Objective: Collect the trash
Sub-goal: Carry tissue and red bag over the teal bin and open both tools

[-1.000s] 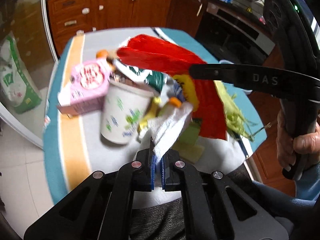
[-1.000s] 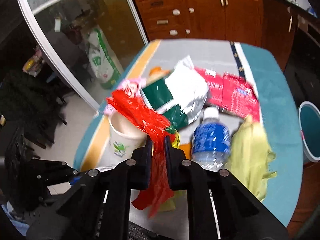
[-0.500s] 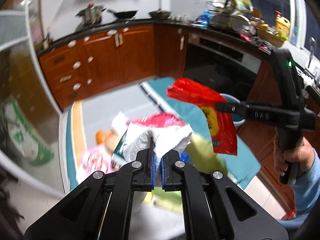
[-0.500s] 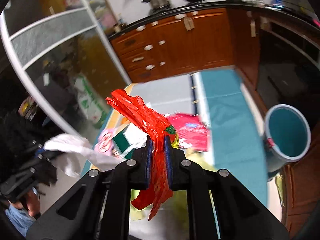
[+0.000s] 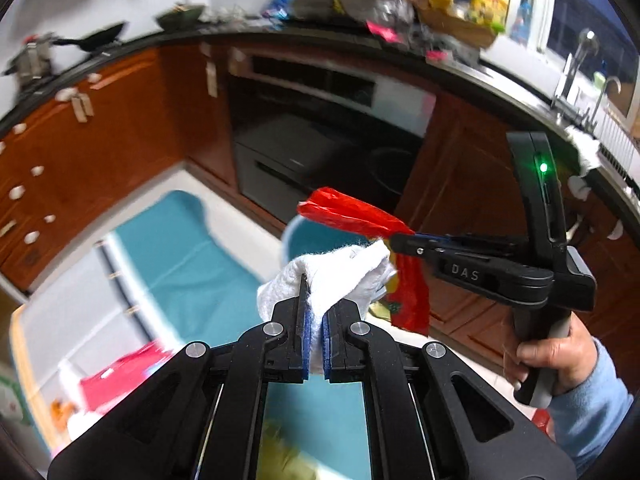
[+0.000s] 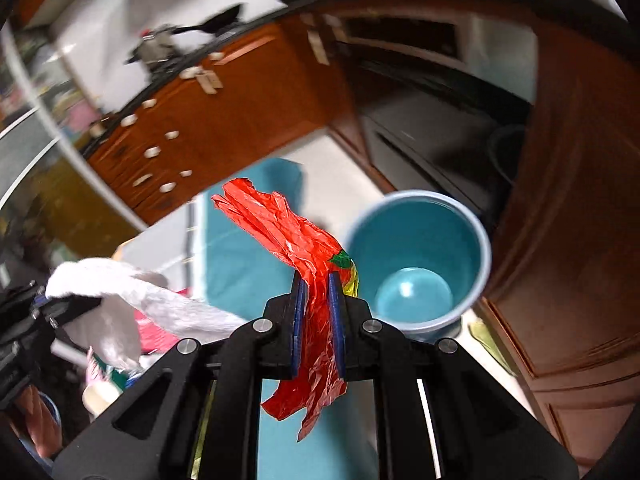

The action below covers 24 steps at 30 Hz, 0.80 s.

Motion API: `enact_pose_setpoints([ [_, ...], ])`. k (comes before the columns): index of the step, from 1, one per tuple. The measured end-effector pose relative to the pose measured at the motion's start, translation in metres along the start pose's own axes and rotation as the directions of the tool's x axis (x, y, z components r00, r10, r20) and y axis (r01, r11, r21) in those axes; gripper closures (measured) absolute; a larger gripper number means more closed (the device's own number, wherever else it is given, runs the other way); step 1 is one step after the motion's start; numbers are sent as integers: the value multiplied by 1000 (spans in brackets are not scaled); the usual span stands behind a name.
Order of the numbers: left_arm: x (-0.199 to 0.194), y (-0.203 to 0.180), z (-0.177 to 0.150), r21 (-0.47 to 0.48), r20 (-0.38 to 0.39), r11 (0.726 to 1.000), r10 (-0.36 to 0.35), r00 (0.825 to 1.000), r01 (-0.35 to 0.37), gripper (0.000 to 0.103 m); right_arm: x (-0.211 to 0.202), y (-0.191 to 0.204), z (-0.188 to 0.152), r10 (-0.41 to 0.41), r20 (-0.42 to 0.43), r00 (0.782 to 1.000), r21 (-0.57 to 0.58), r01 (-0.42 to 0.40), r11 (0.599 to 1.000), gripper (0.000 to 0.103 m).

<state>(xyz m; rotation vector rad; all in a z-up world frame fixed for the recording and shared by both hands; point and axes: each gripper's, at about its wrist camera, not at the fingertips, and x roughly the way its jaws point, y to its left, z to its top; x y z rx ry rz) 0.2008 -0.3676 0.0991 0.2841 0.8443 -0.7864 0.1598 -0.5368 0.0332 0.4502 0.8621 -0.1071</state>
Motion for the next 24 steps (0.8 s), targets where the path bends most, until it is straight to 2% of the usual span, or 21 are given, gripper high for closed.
enact_pose_setpoints([
  [4,88,-11,25,11,-90,1000,-21,996,23,98,55,-45,18,-35,-77,996,82,41,996,91],
  [8,168,-8,35,15,-187,1000,-3,982,6,98,101,-72,24,-50,-146,988,128,69,989,91],
  [11,210,-4,36,3,-246,1000,-8,969,9,98,129,-85,23,-55,-181,982,155,84,984,91],
  [14,235,-1,31,10,-294,1000,-8,956,11,96,149,-99,22,-48,-214,976,179,87,980,87],
  [15,238,-1,27,22,-306,1000,1,952,6,96,154,-103,20,-44,-227,973,193,89,977,78],
  [16,241,-2,25,32,-315,999,9,949,2,91,158,-105,21,-36,-233,972,206,86,975,48],
  [18,244,0,22,50,-329,999,29,944,-13,66,160,-113,20,-23,-225,974,245,80,966,19],
  [19,243,0,20,58,-326,998,48,944,-30,48,160,-115,22,-23,-220,975,251,80,965,19],
  [21,234,2,17,71,-302,996,65,951,-46,43,159,-118,22,-30,-226,974,265,91,960,19],
  [24,225,1,15,74,-301,996,62,952,-41,36,151,-121,19,-42,-227,973,283,107,953,15],
])
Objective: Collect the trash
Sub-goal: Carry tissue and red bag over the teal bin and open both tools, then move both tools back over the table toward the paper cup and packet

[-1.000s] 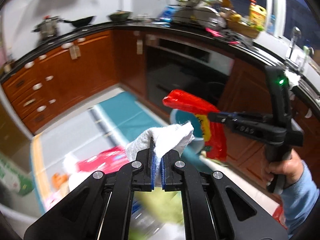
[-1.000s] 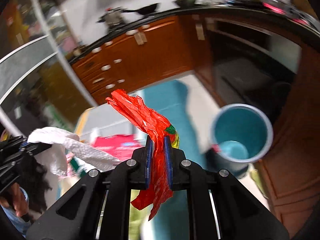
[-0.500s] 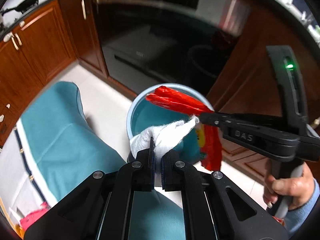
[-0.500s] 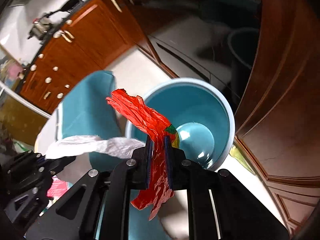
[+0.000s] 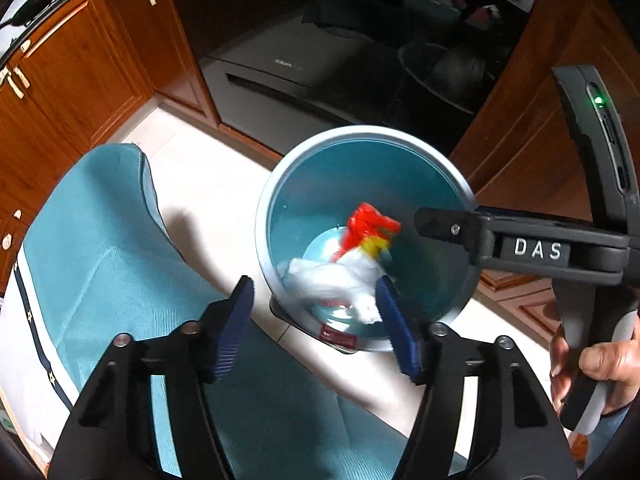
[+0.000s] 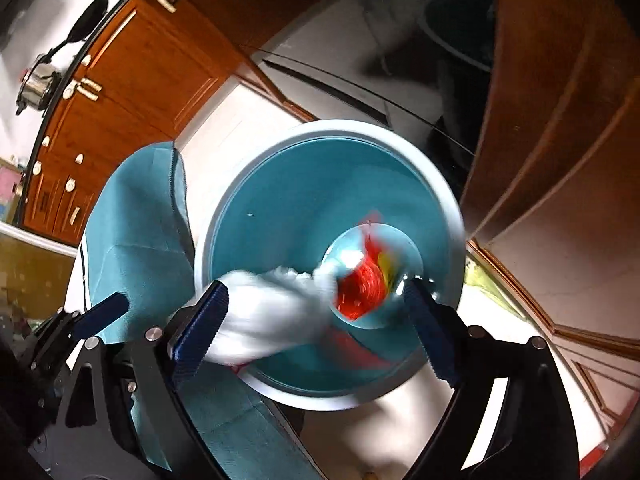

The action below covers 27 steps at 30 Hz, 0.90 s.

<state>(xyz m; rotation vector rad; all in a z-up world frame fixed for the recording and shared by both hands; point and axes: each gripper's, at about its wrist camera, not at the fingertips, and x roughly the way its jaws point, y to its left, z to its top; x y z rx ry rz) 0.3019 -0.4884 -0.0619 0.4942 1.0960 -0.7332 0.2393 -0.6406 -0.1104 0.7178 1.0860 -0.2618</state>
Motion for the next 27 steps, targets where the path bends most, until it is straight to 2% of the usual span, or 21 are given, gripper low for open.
enact_pose_setpoints([
  [7,-25,-6,-7,13,20,999,35,999,-35,34,-30,2,-12,-23,20,1000,-23,23,999,15],
  [11,-54,-1,-18,2,37,999,39,999,-40,34,-60,17,-32,-19,31,999,-55,21,998,15],
  [14,-86,8,-36,-11,62,999,53,997,-52,27,-81,36,-53,-8,41,999,-107,12,994,13],
  [15,-104,13,-47,-18,81,998,63,995,-62,25,-90,44,-63,3,42,999,-129,2,992,10],
  [18,-143,29,-78,-33,117,996,90,989,-86,15,-113,71,-93,41,43,998,-200,-32,979,9],
  [20,-167,42,-104,-49,135,992,119,984,-114,5,-125,87,-114,67,35,997,-238,-57,970,9],
  [23,-196,60,-143,-77,156,987,152,976,-142,4,-140,114,-147,109,8,994,-295,-102,950,7],
  [27,-232,95,-209,-151,168,971,208,964,-183,4,-148,153,-190,145,-49,988,-365,-153,918,7],
])
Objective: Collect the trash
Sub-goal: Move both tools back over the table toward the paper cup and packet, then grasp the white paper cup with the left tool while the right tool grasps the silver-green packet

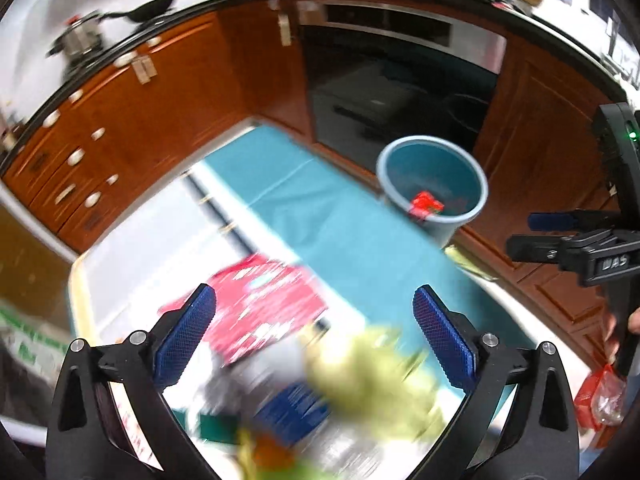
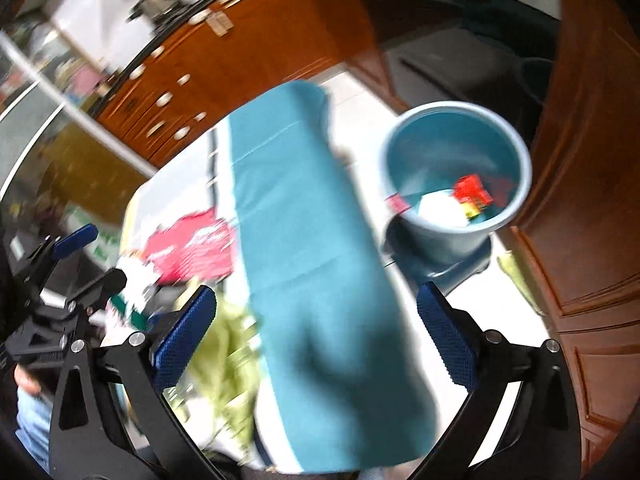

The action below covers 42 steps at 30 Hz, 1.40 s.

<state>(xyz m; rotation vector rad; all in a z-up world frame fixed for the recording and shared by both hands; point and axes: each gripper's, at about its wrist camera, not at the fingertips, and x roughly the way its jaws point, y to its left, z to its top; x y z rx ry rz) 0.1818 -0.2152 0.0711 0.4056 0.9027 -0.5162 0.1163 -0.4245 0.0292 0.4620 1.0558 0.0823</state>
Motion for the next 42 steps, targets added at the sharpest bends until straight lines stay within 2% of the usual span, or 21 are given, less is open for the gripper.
enact_pose_setpoints([
  [3,-16,33,-35,-65,5,997,40,999,-39,4,8,37,-17,40,-46,998,-46,-42,998,7],
  [8,-31,87,-101,-185,-18,976,116,993,-118,4,22,89,-41,73,-101,992,-133,-87,987,7],
  [14,-32,113,-166,-254,-58,955,146,988,-156,4,48,142,-65,101,-179,979,-213,-139,967,7],
  [16,-27,114,-184,-260,-65,954,138,988,-150,4,56,162,-73,103,-207,973,-253,-155,955,7],
  [18,-27,117,-199,-282,-30,956,75,997,-80,3,63,173,-76,94,-220,971,-282,-155,947,7],
  [20,-25,117,-206,-298,-21,953,38,999,-42,3,68,182,-76,70,-228,971,-301,-138,944,7],
  [25,-17,114,-219,-301,-33,953,20,999,-29,3,75,189,-68,47,-233,971,-291,-116,950,7],
  [32,0,102,-230,-193,-63,980,-63,996,50,3,91,197,-63,16,-253,967,-274,-88,958,7],
  [34,1,98,-231,-156,-65,987,-60,996,49,3,92,200,-63,16,-256,967,-276,-89,957,7],
  [37,-4,95,-236,-92,-62,992,-90,994,84,3,96,207,-64,13,-263,965,-283,-90,955,7],
  [42,5,93,-234,56,-80,998,-26,996,31,3,105,214,-67,14,-275,961,-286,-96,953,7],
])
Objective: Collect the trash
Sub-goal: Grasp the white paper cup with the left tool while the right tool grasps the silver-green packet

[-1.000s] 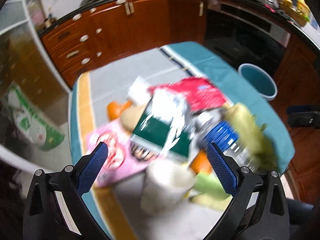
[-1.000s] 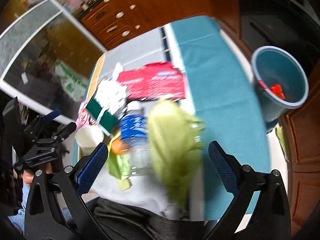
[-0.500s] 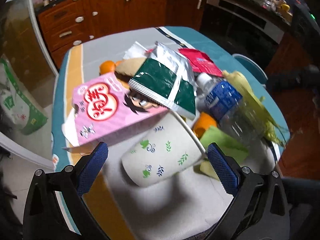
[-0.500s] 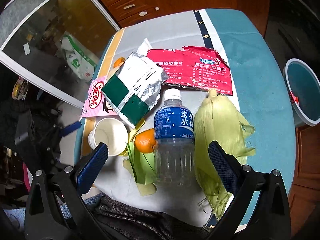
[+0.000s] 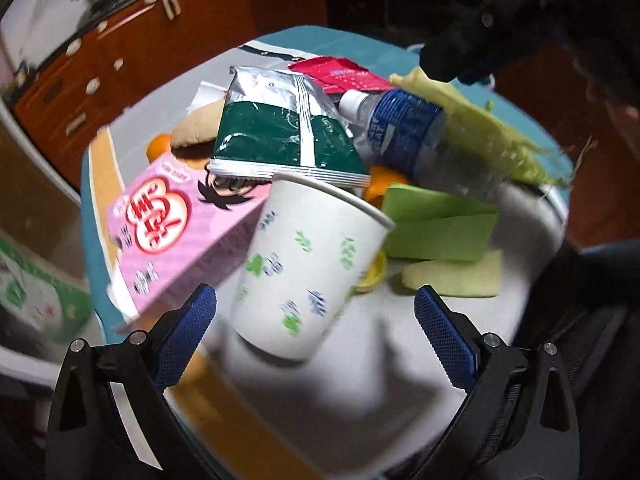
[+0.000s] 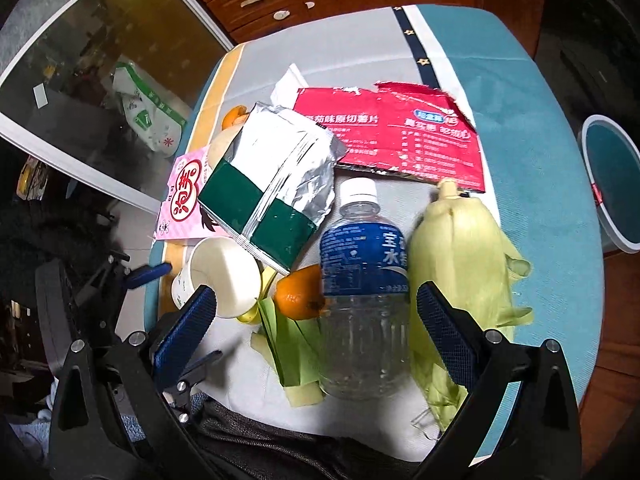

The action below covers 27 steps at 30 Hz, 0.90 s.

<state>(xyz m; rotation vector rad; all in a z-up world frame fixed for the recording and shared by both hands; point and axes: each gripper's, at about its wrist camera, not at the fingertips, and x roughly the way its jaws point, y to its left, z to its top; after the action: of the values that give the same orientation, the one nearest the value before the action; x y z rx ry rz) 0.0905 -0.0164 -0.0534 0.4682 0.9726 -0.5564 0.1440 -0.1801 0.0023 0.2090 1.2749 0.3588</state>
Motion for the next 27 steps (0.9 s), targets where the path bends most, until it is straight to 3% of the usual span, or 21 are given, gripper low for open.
enact_pose_setpoints([
  [4,17,6,7,-5,-15,1000,-5,1000,4,5,4,4,2,0,-3,1000,-3,0,1000,7],
  [7,16,10,8,-59,12,995,-84,996,84,34,4,0,8,-13,-2,1000,4,13,1000,7],
  [8,14,11,9,-77,18,991,-106,994,107,37,5,0,9,-15,0,1000,7,15,1000,7],
  [13,-8,18,7,-152,76,976,-145,987,155,39,11,8,32,8,9,1000,-10,-7,1000,7],
  [20,-41,54,-3,-296,129,944,-109,986,143,39,43,37,64,15,-22,1000,-68,-16,998,7],
  [27,-49,104,-11,-419,158,901,-46,986,109,38,85,61,84,-98,-61,993,-176,86,981,7],
])
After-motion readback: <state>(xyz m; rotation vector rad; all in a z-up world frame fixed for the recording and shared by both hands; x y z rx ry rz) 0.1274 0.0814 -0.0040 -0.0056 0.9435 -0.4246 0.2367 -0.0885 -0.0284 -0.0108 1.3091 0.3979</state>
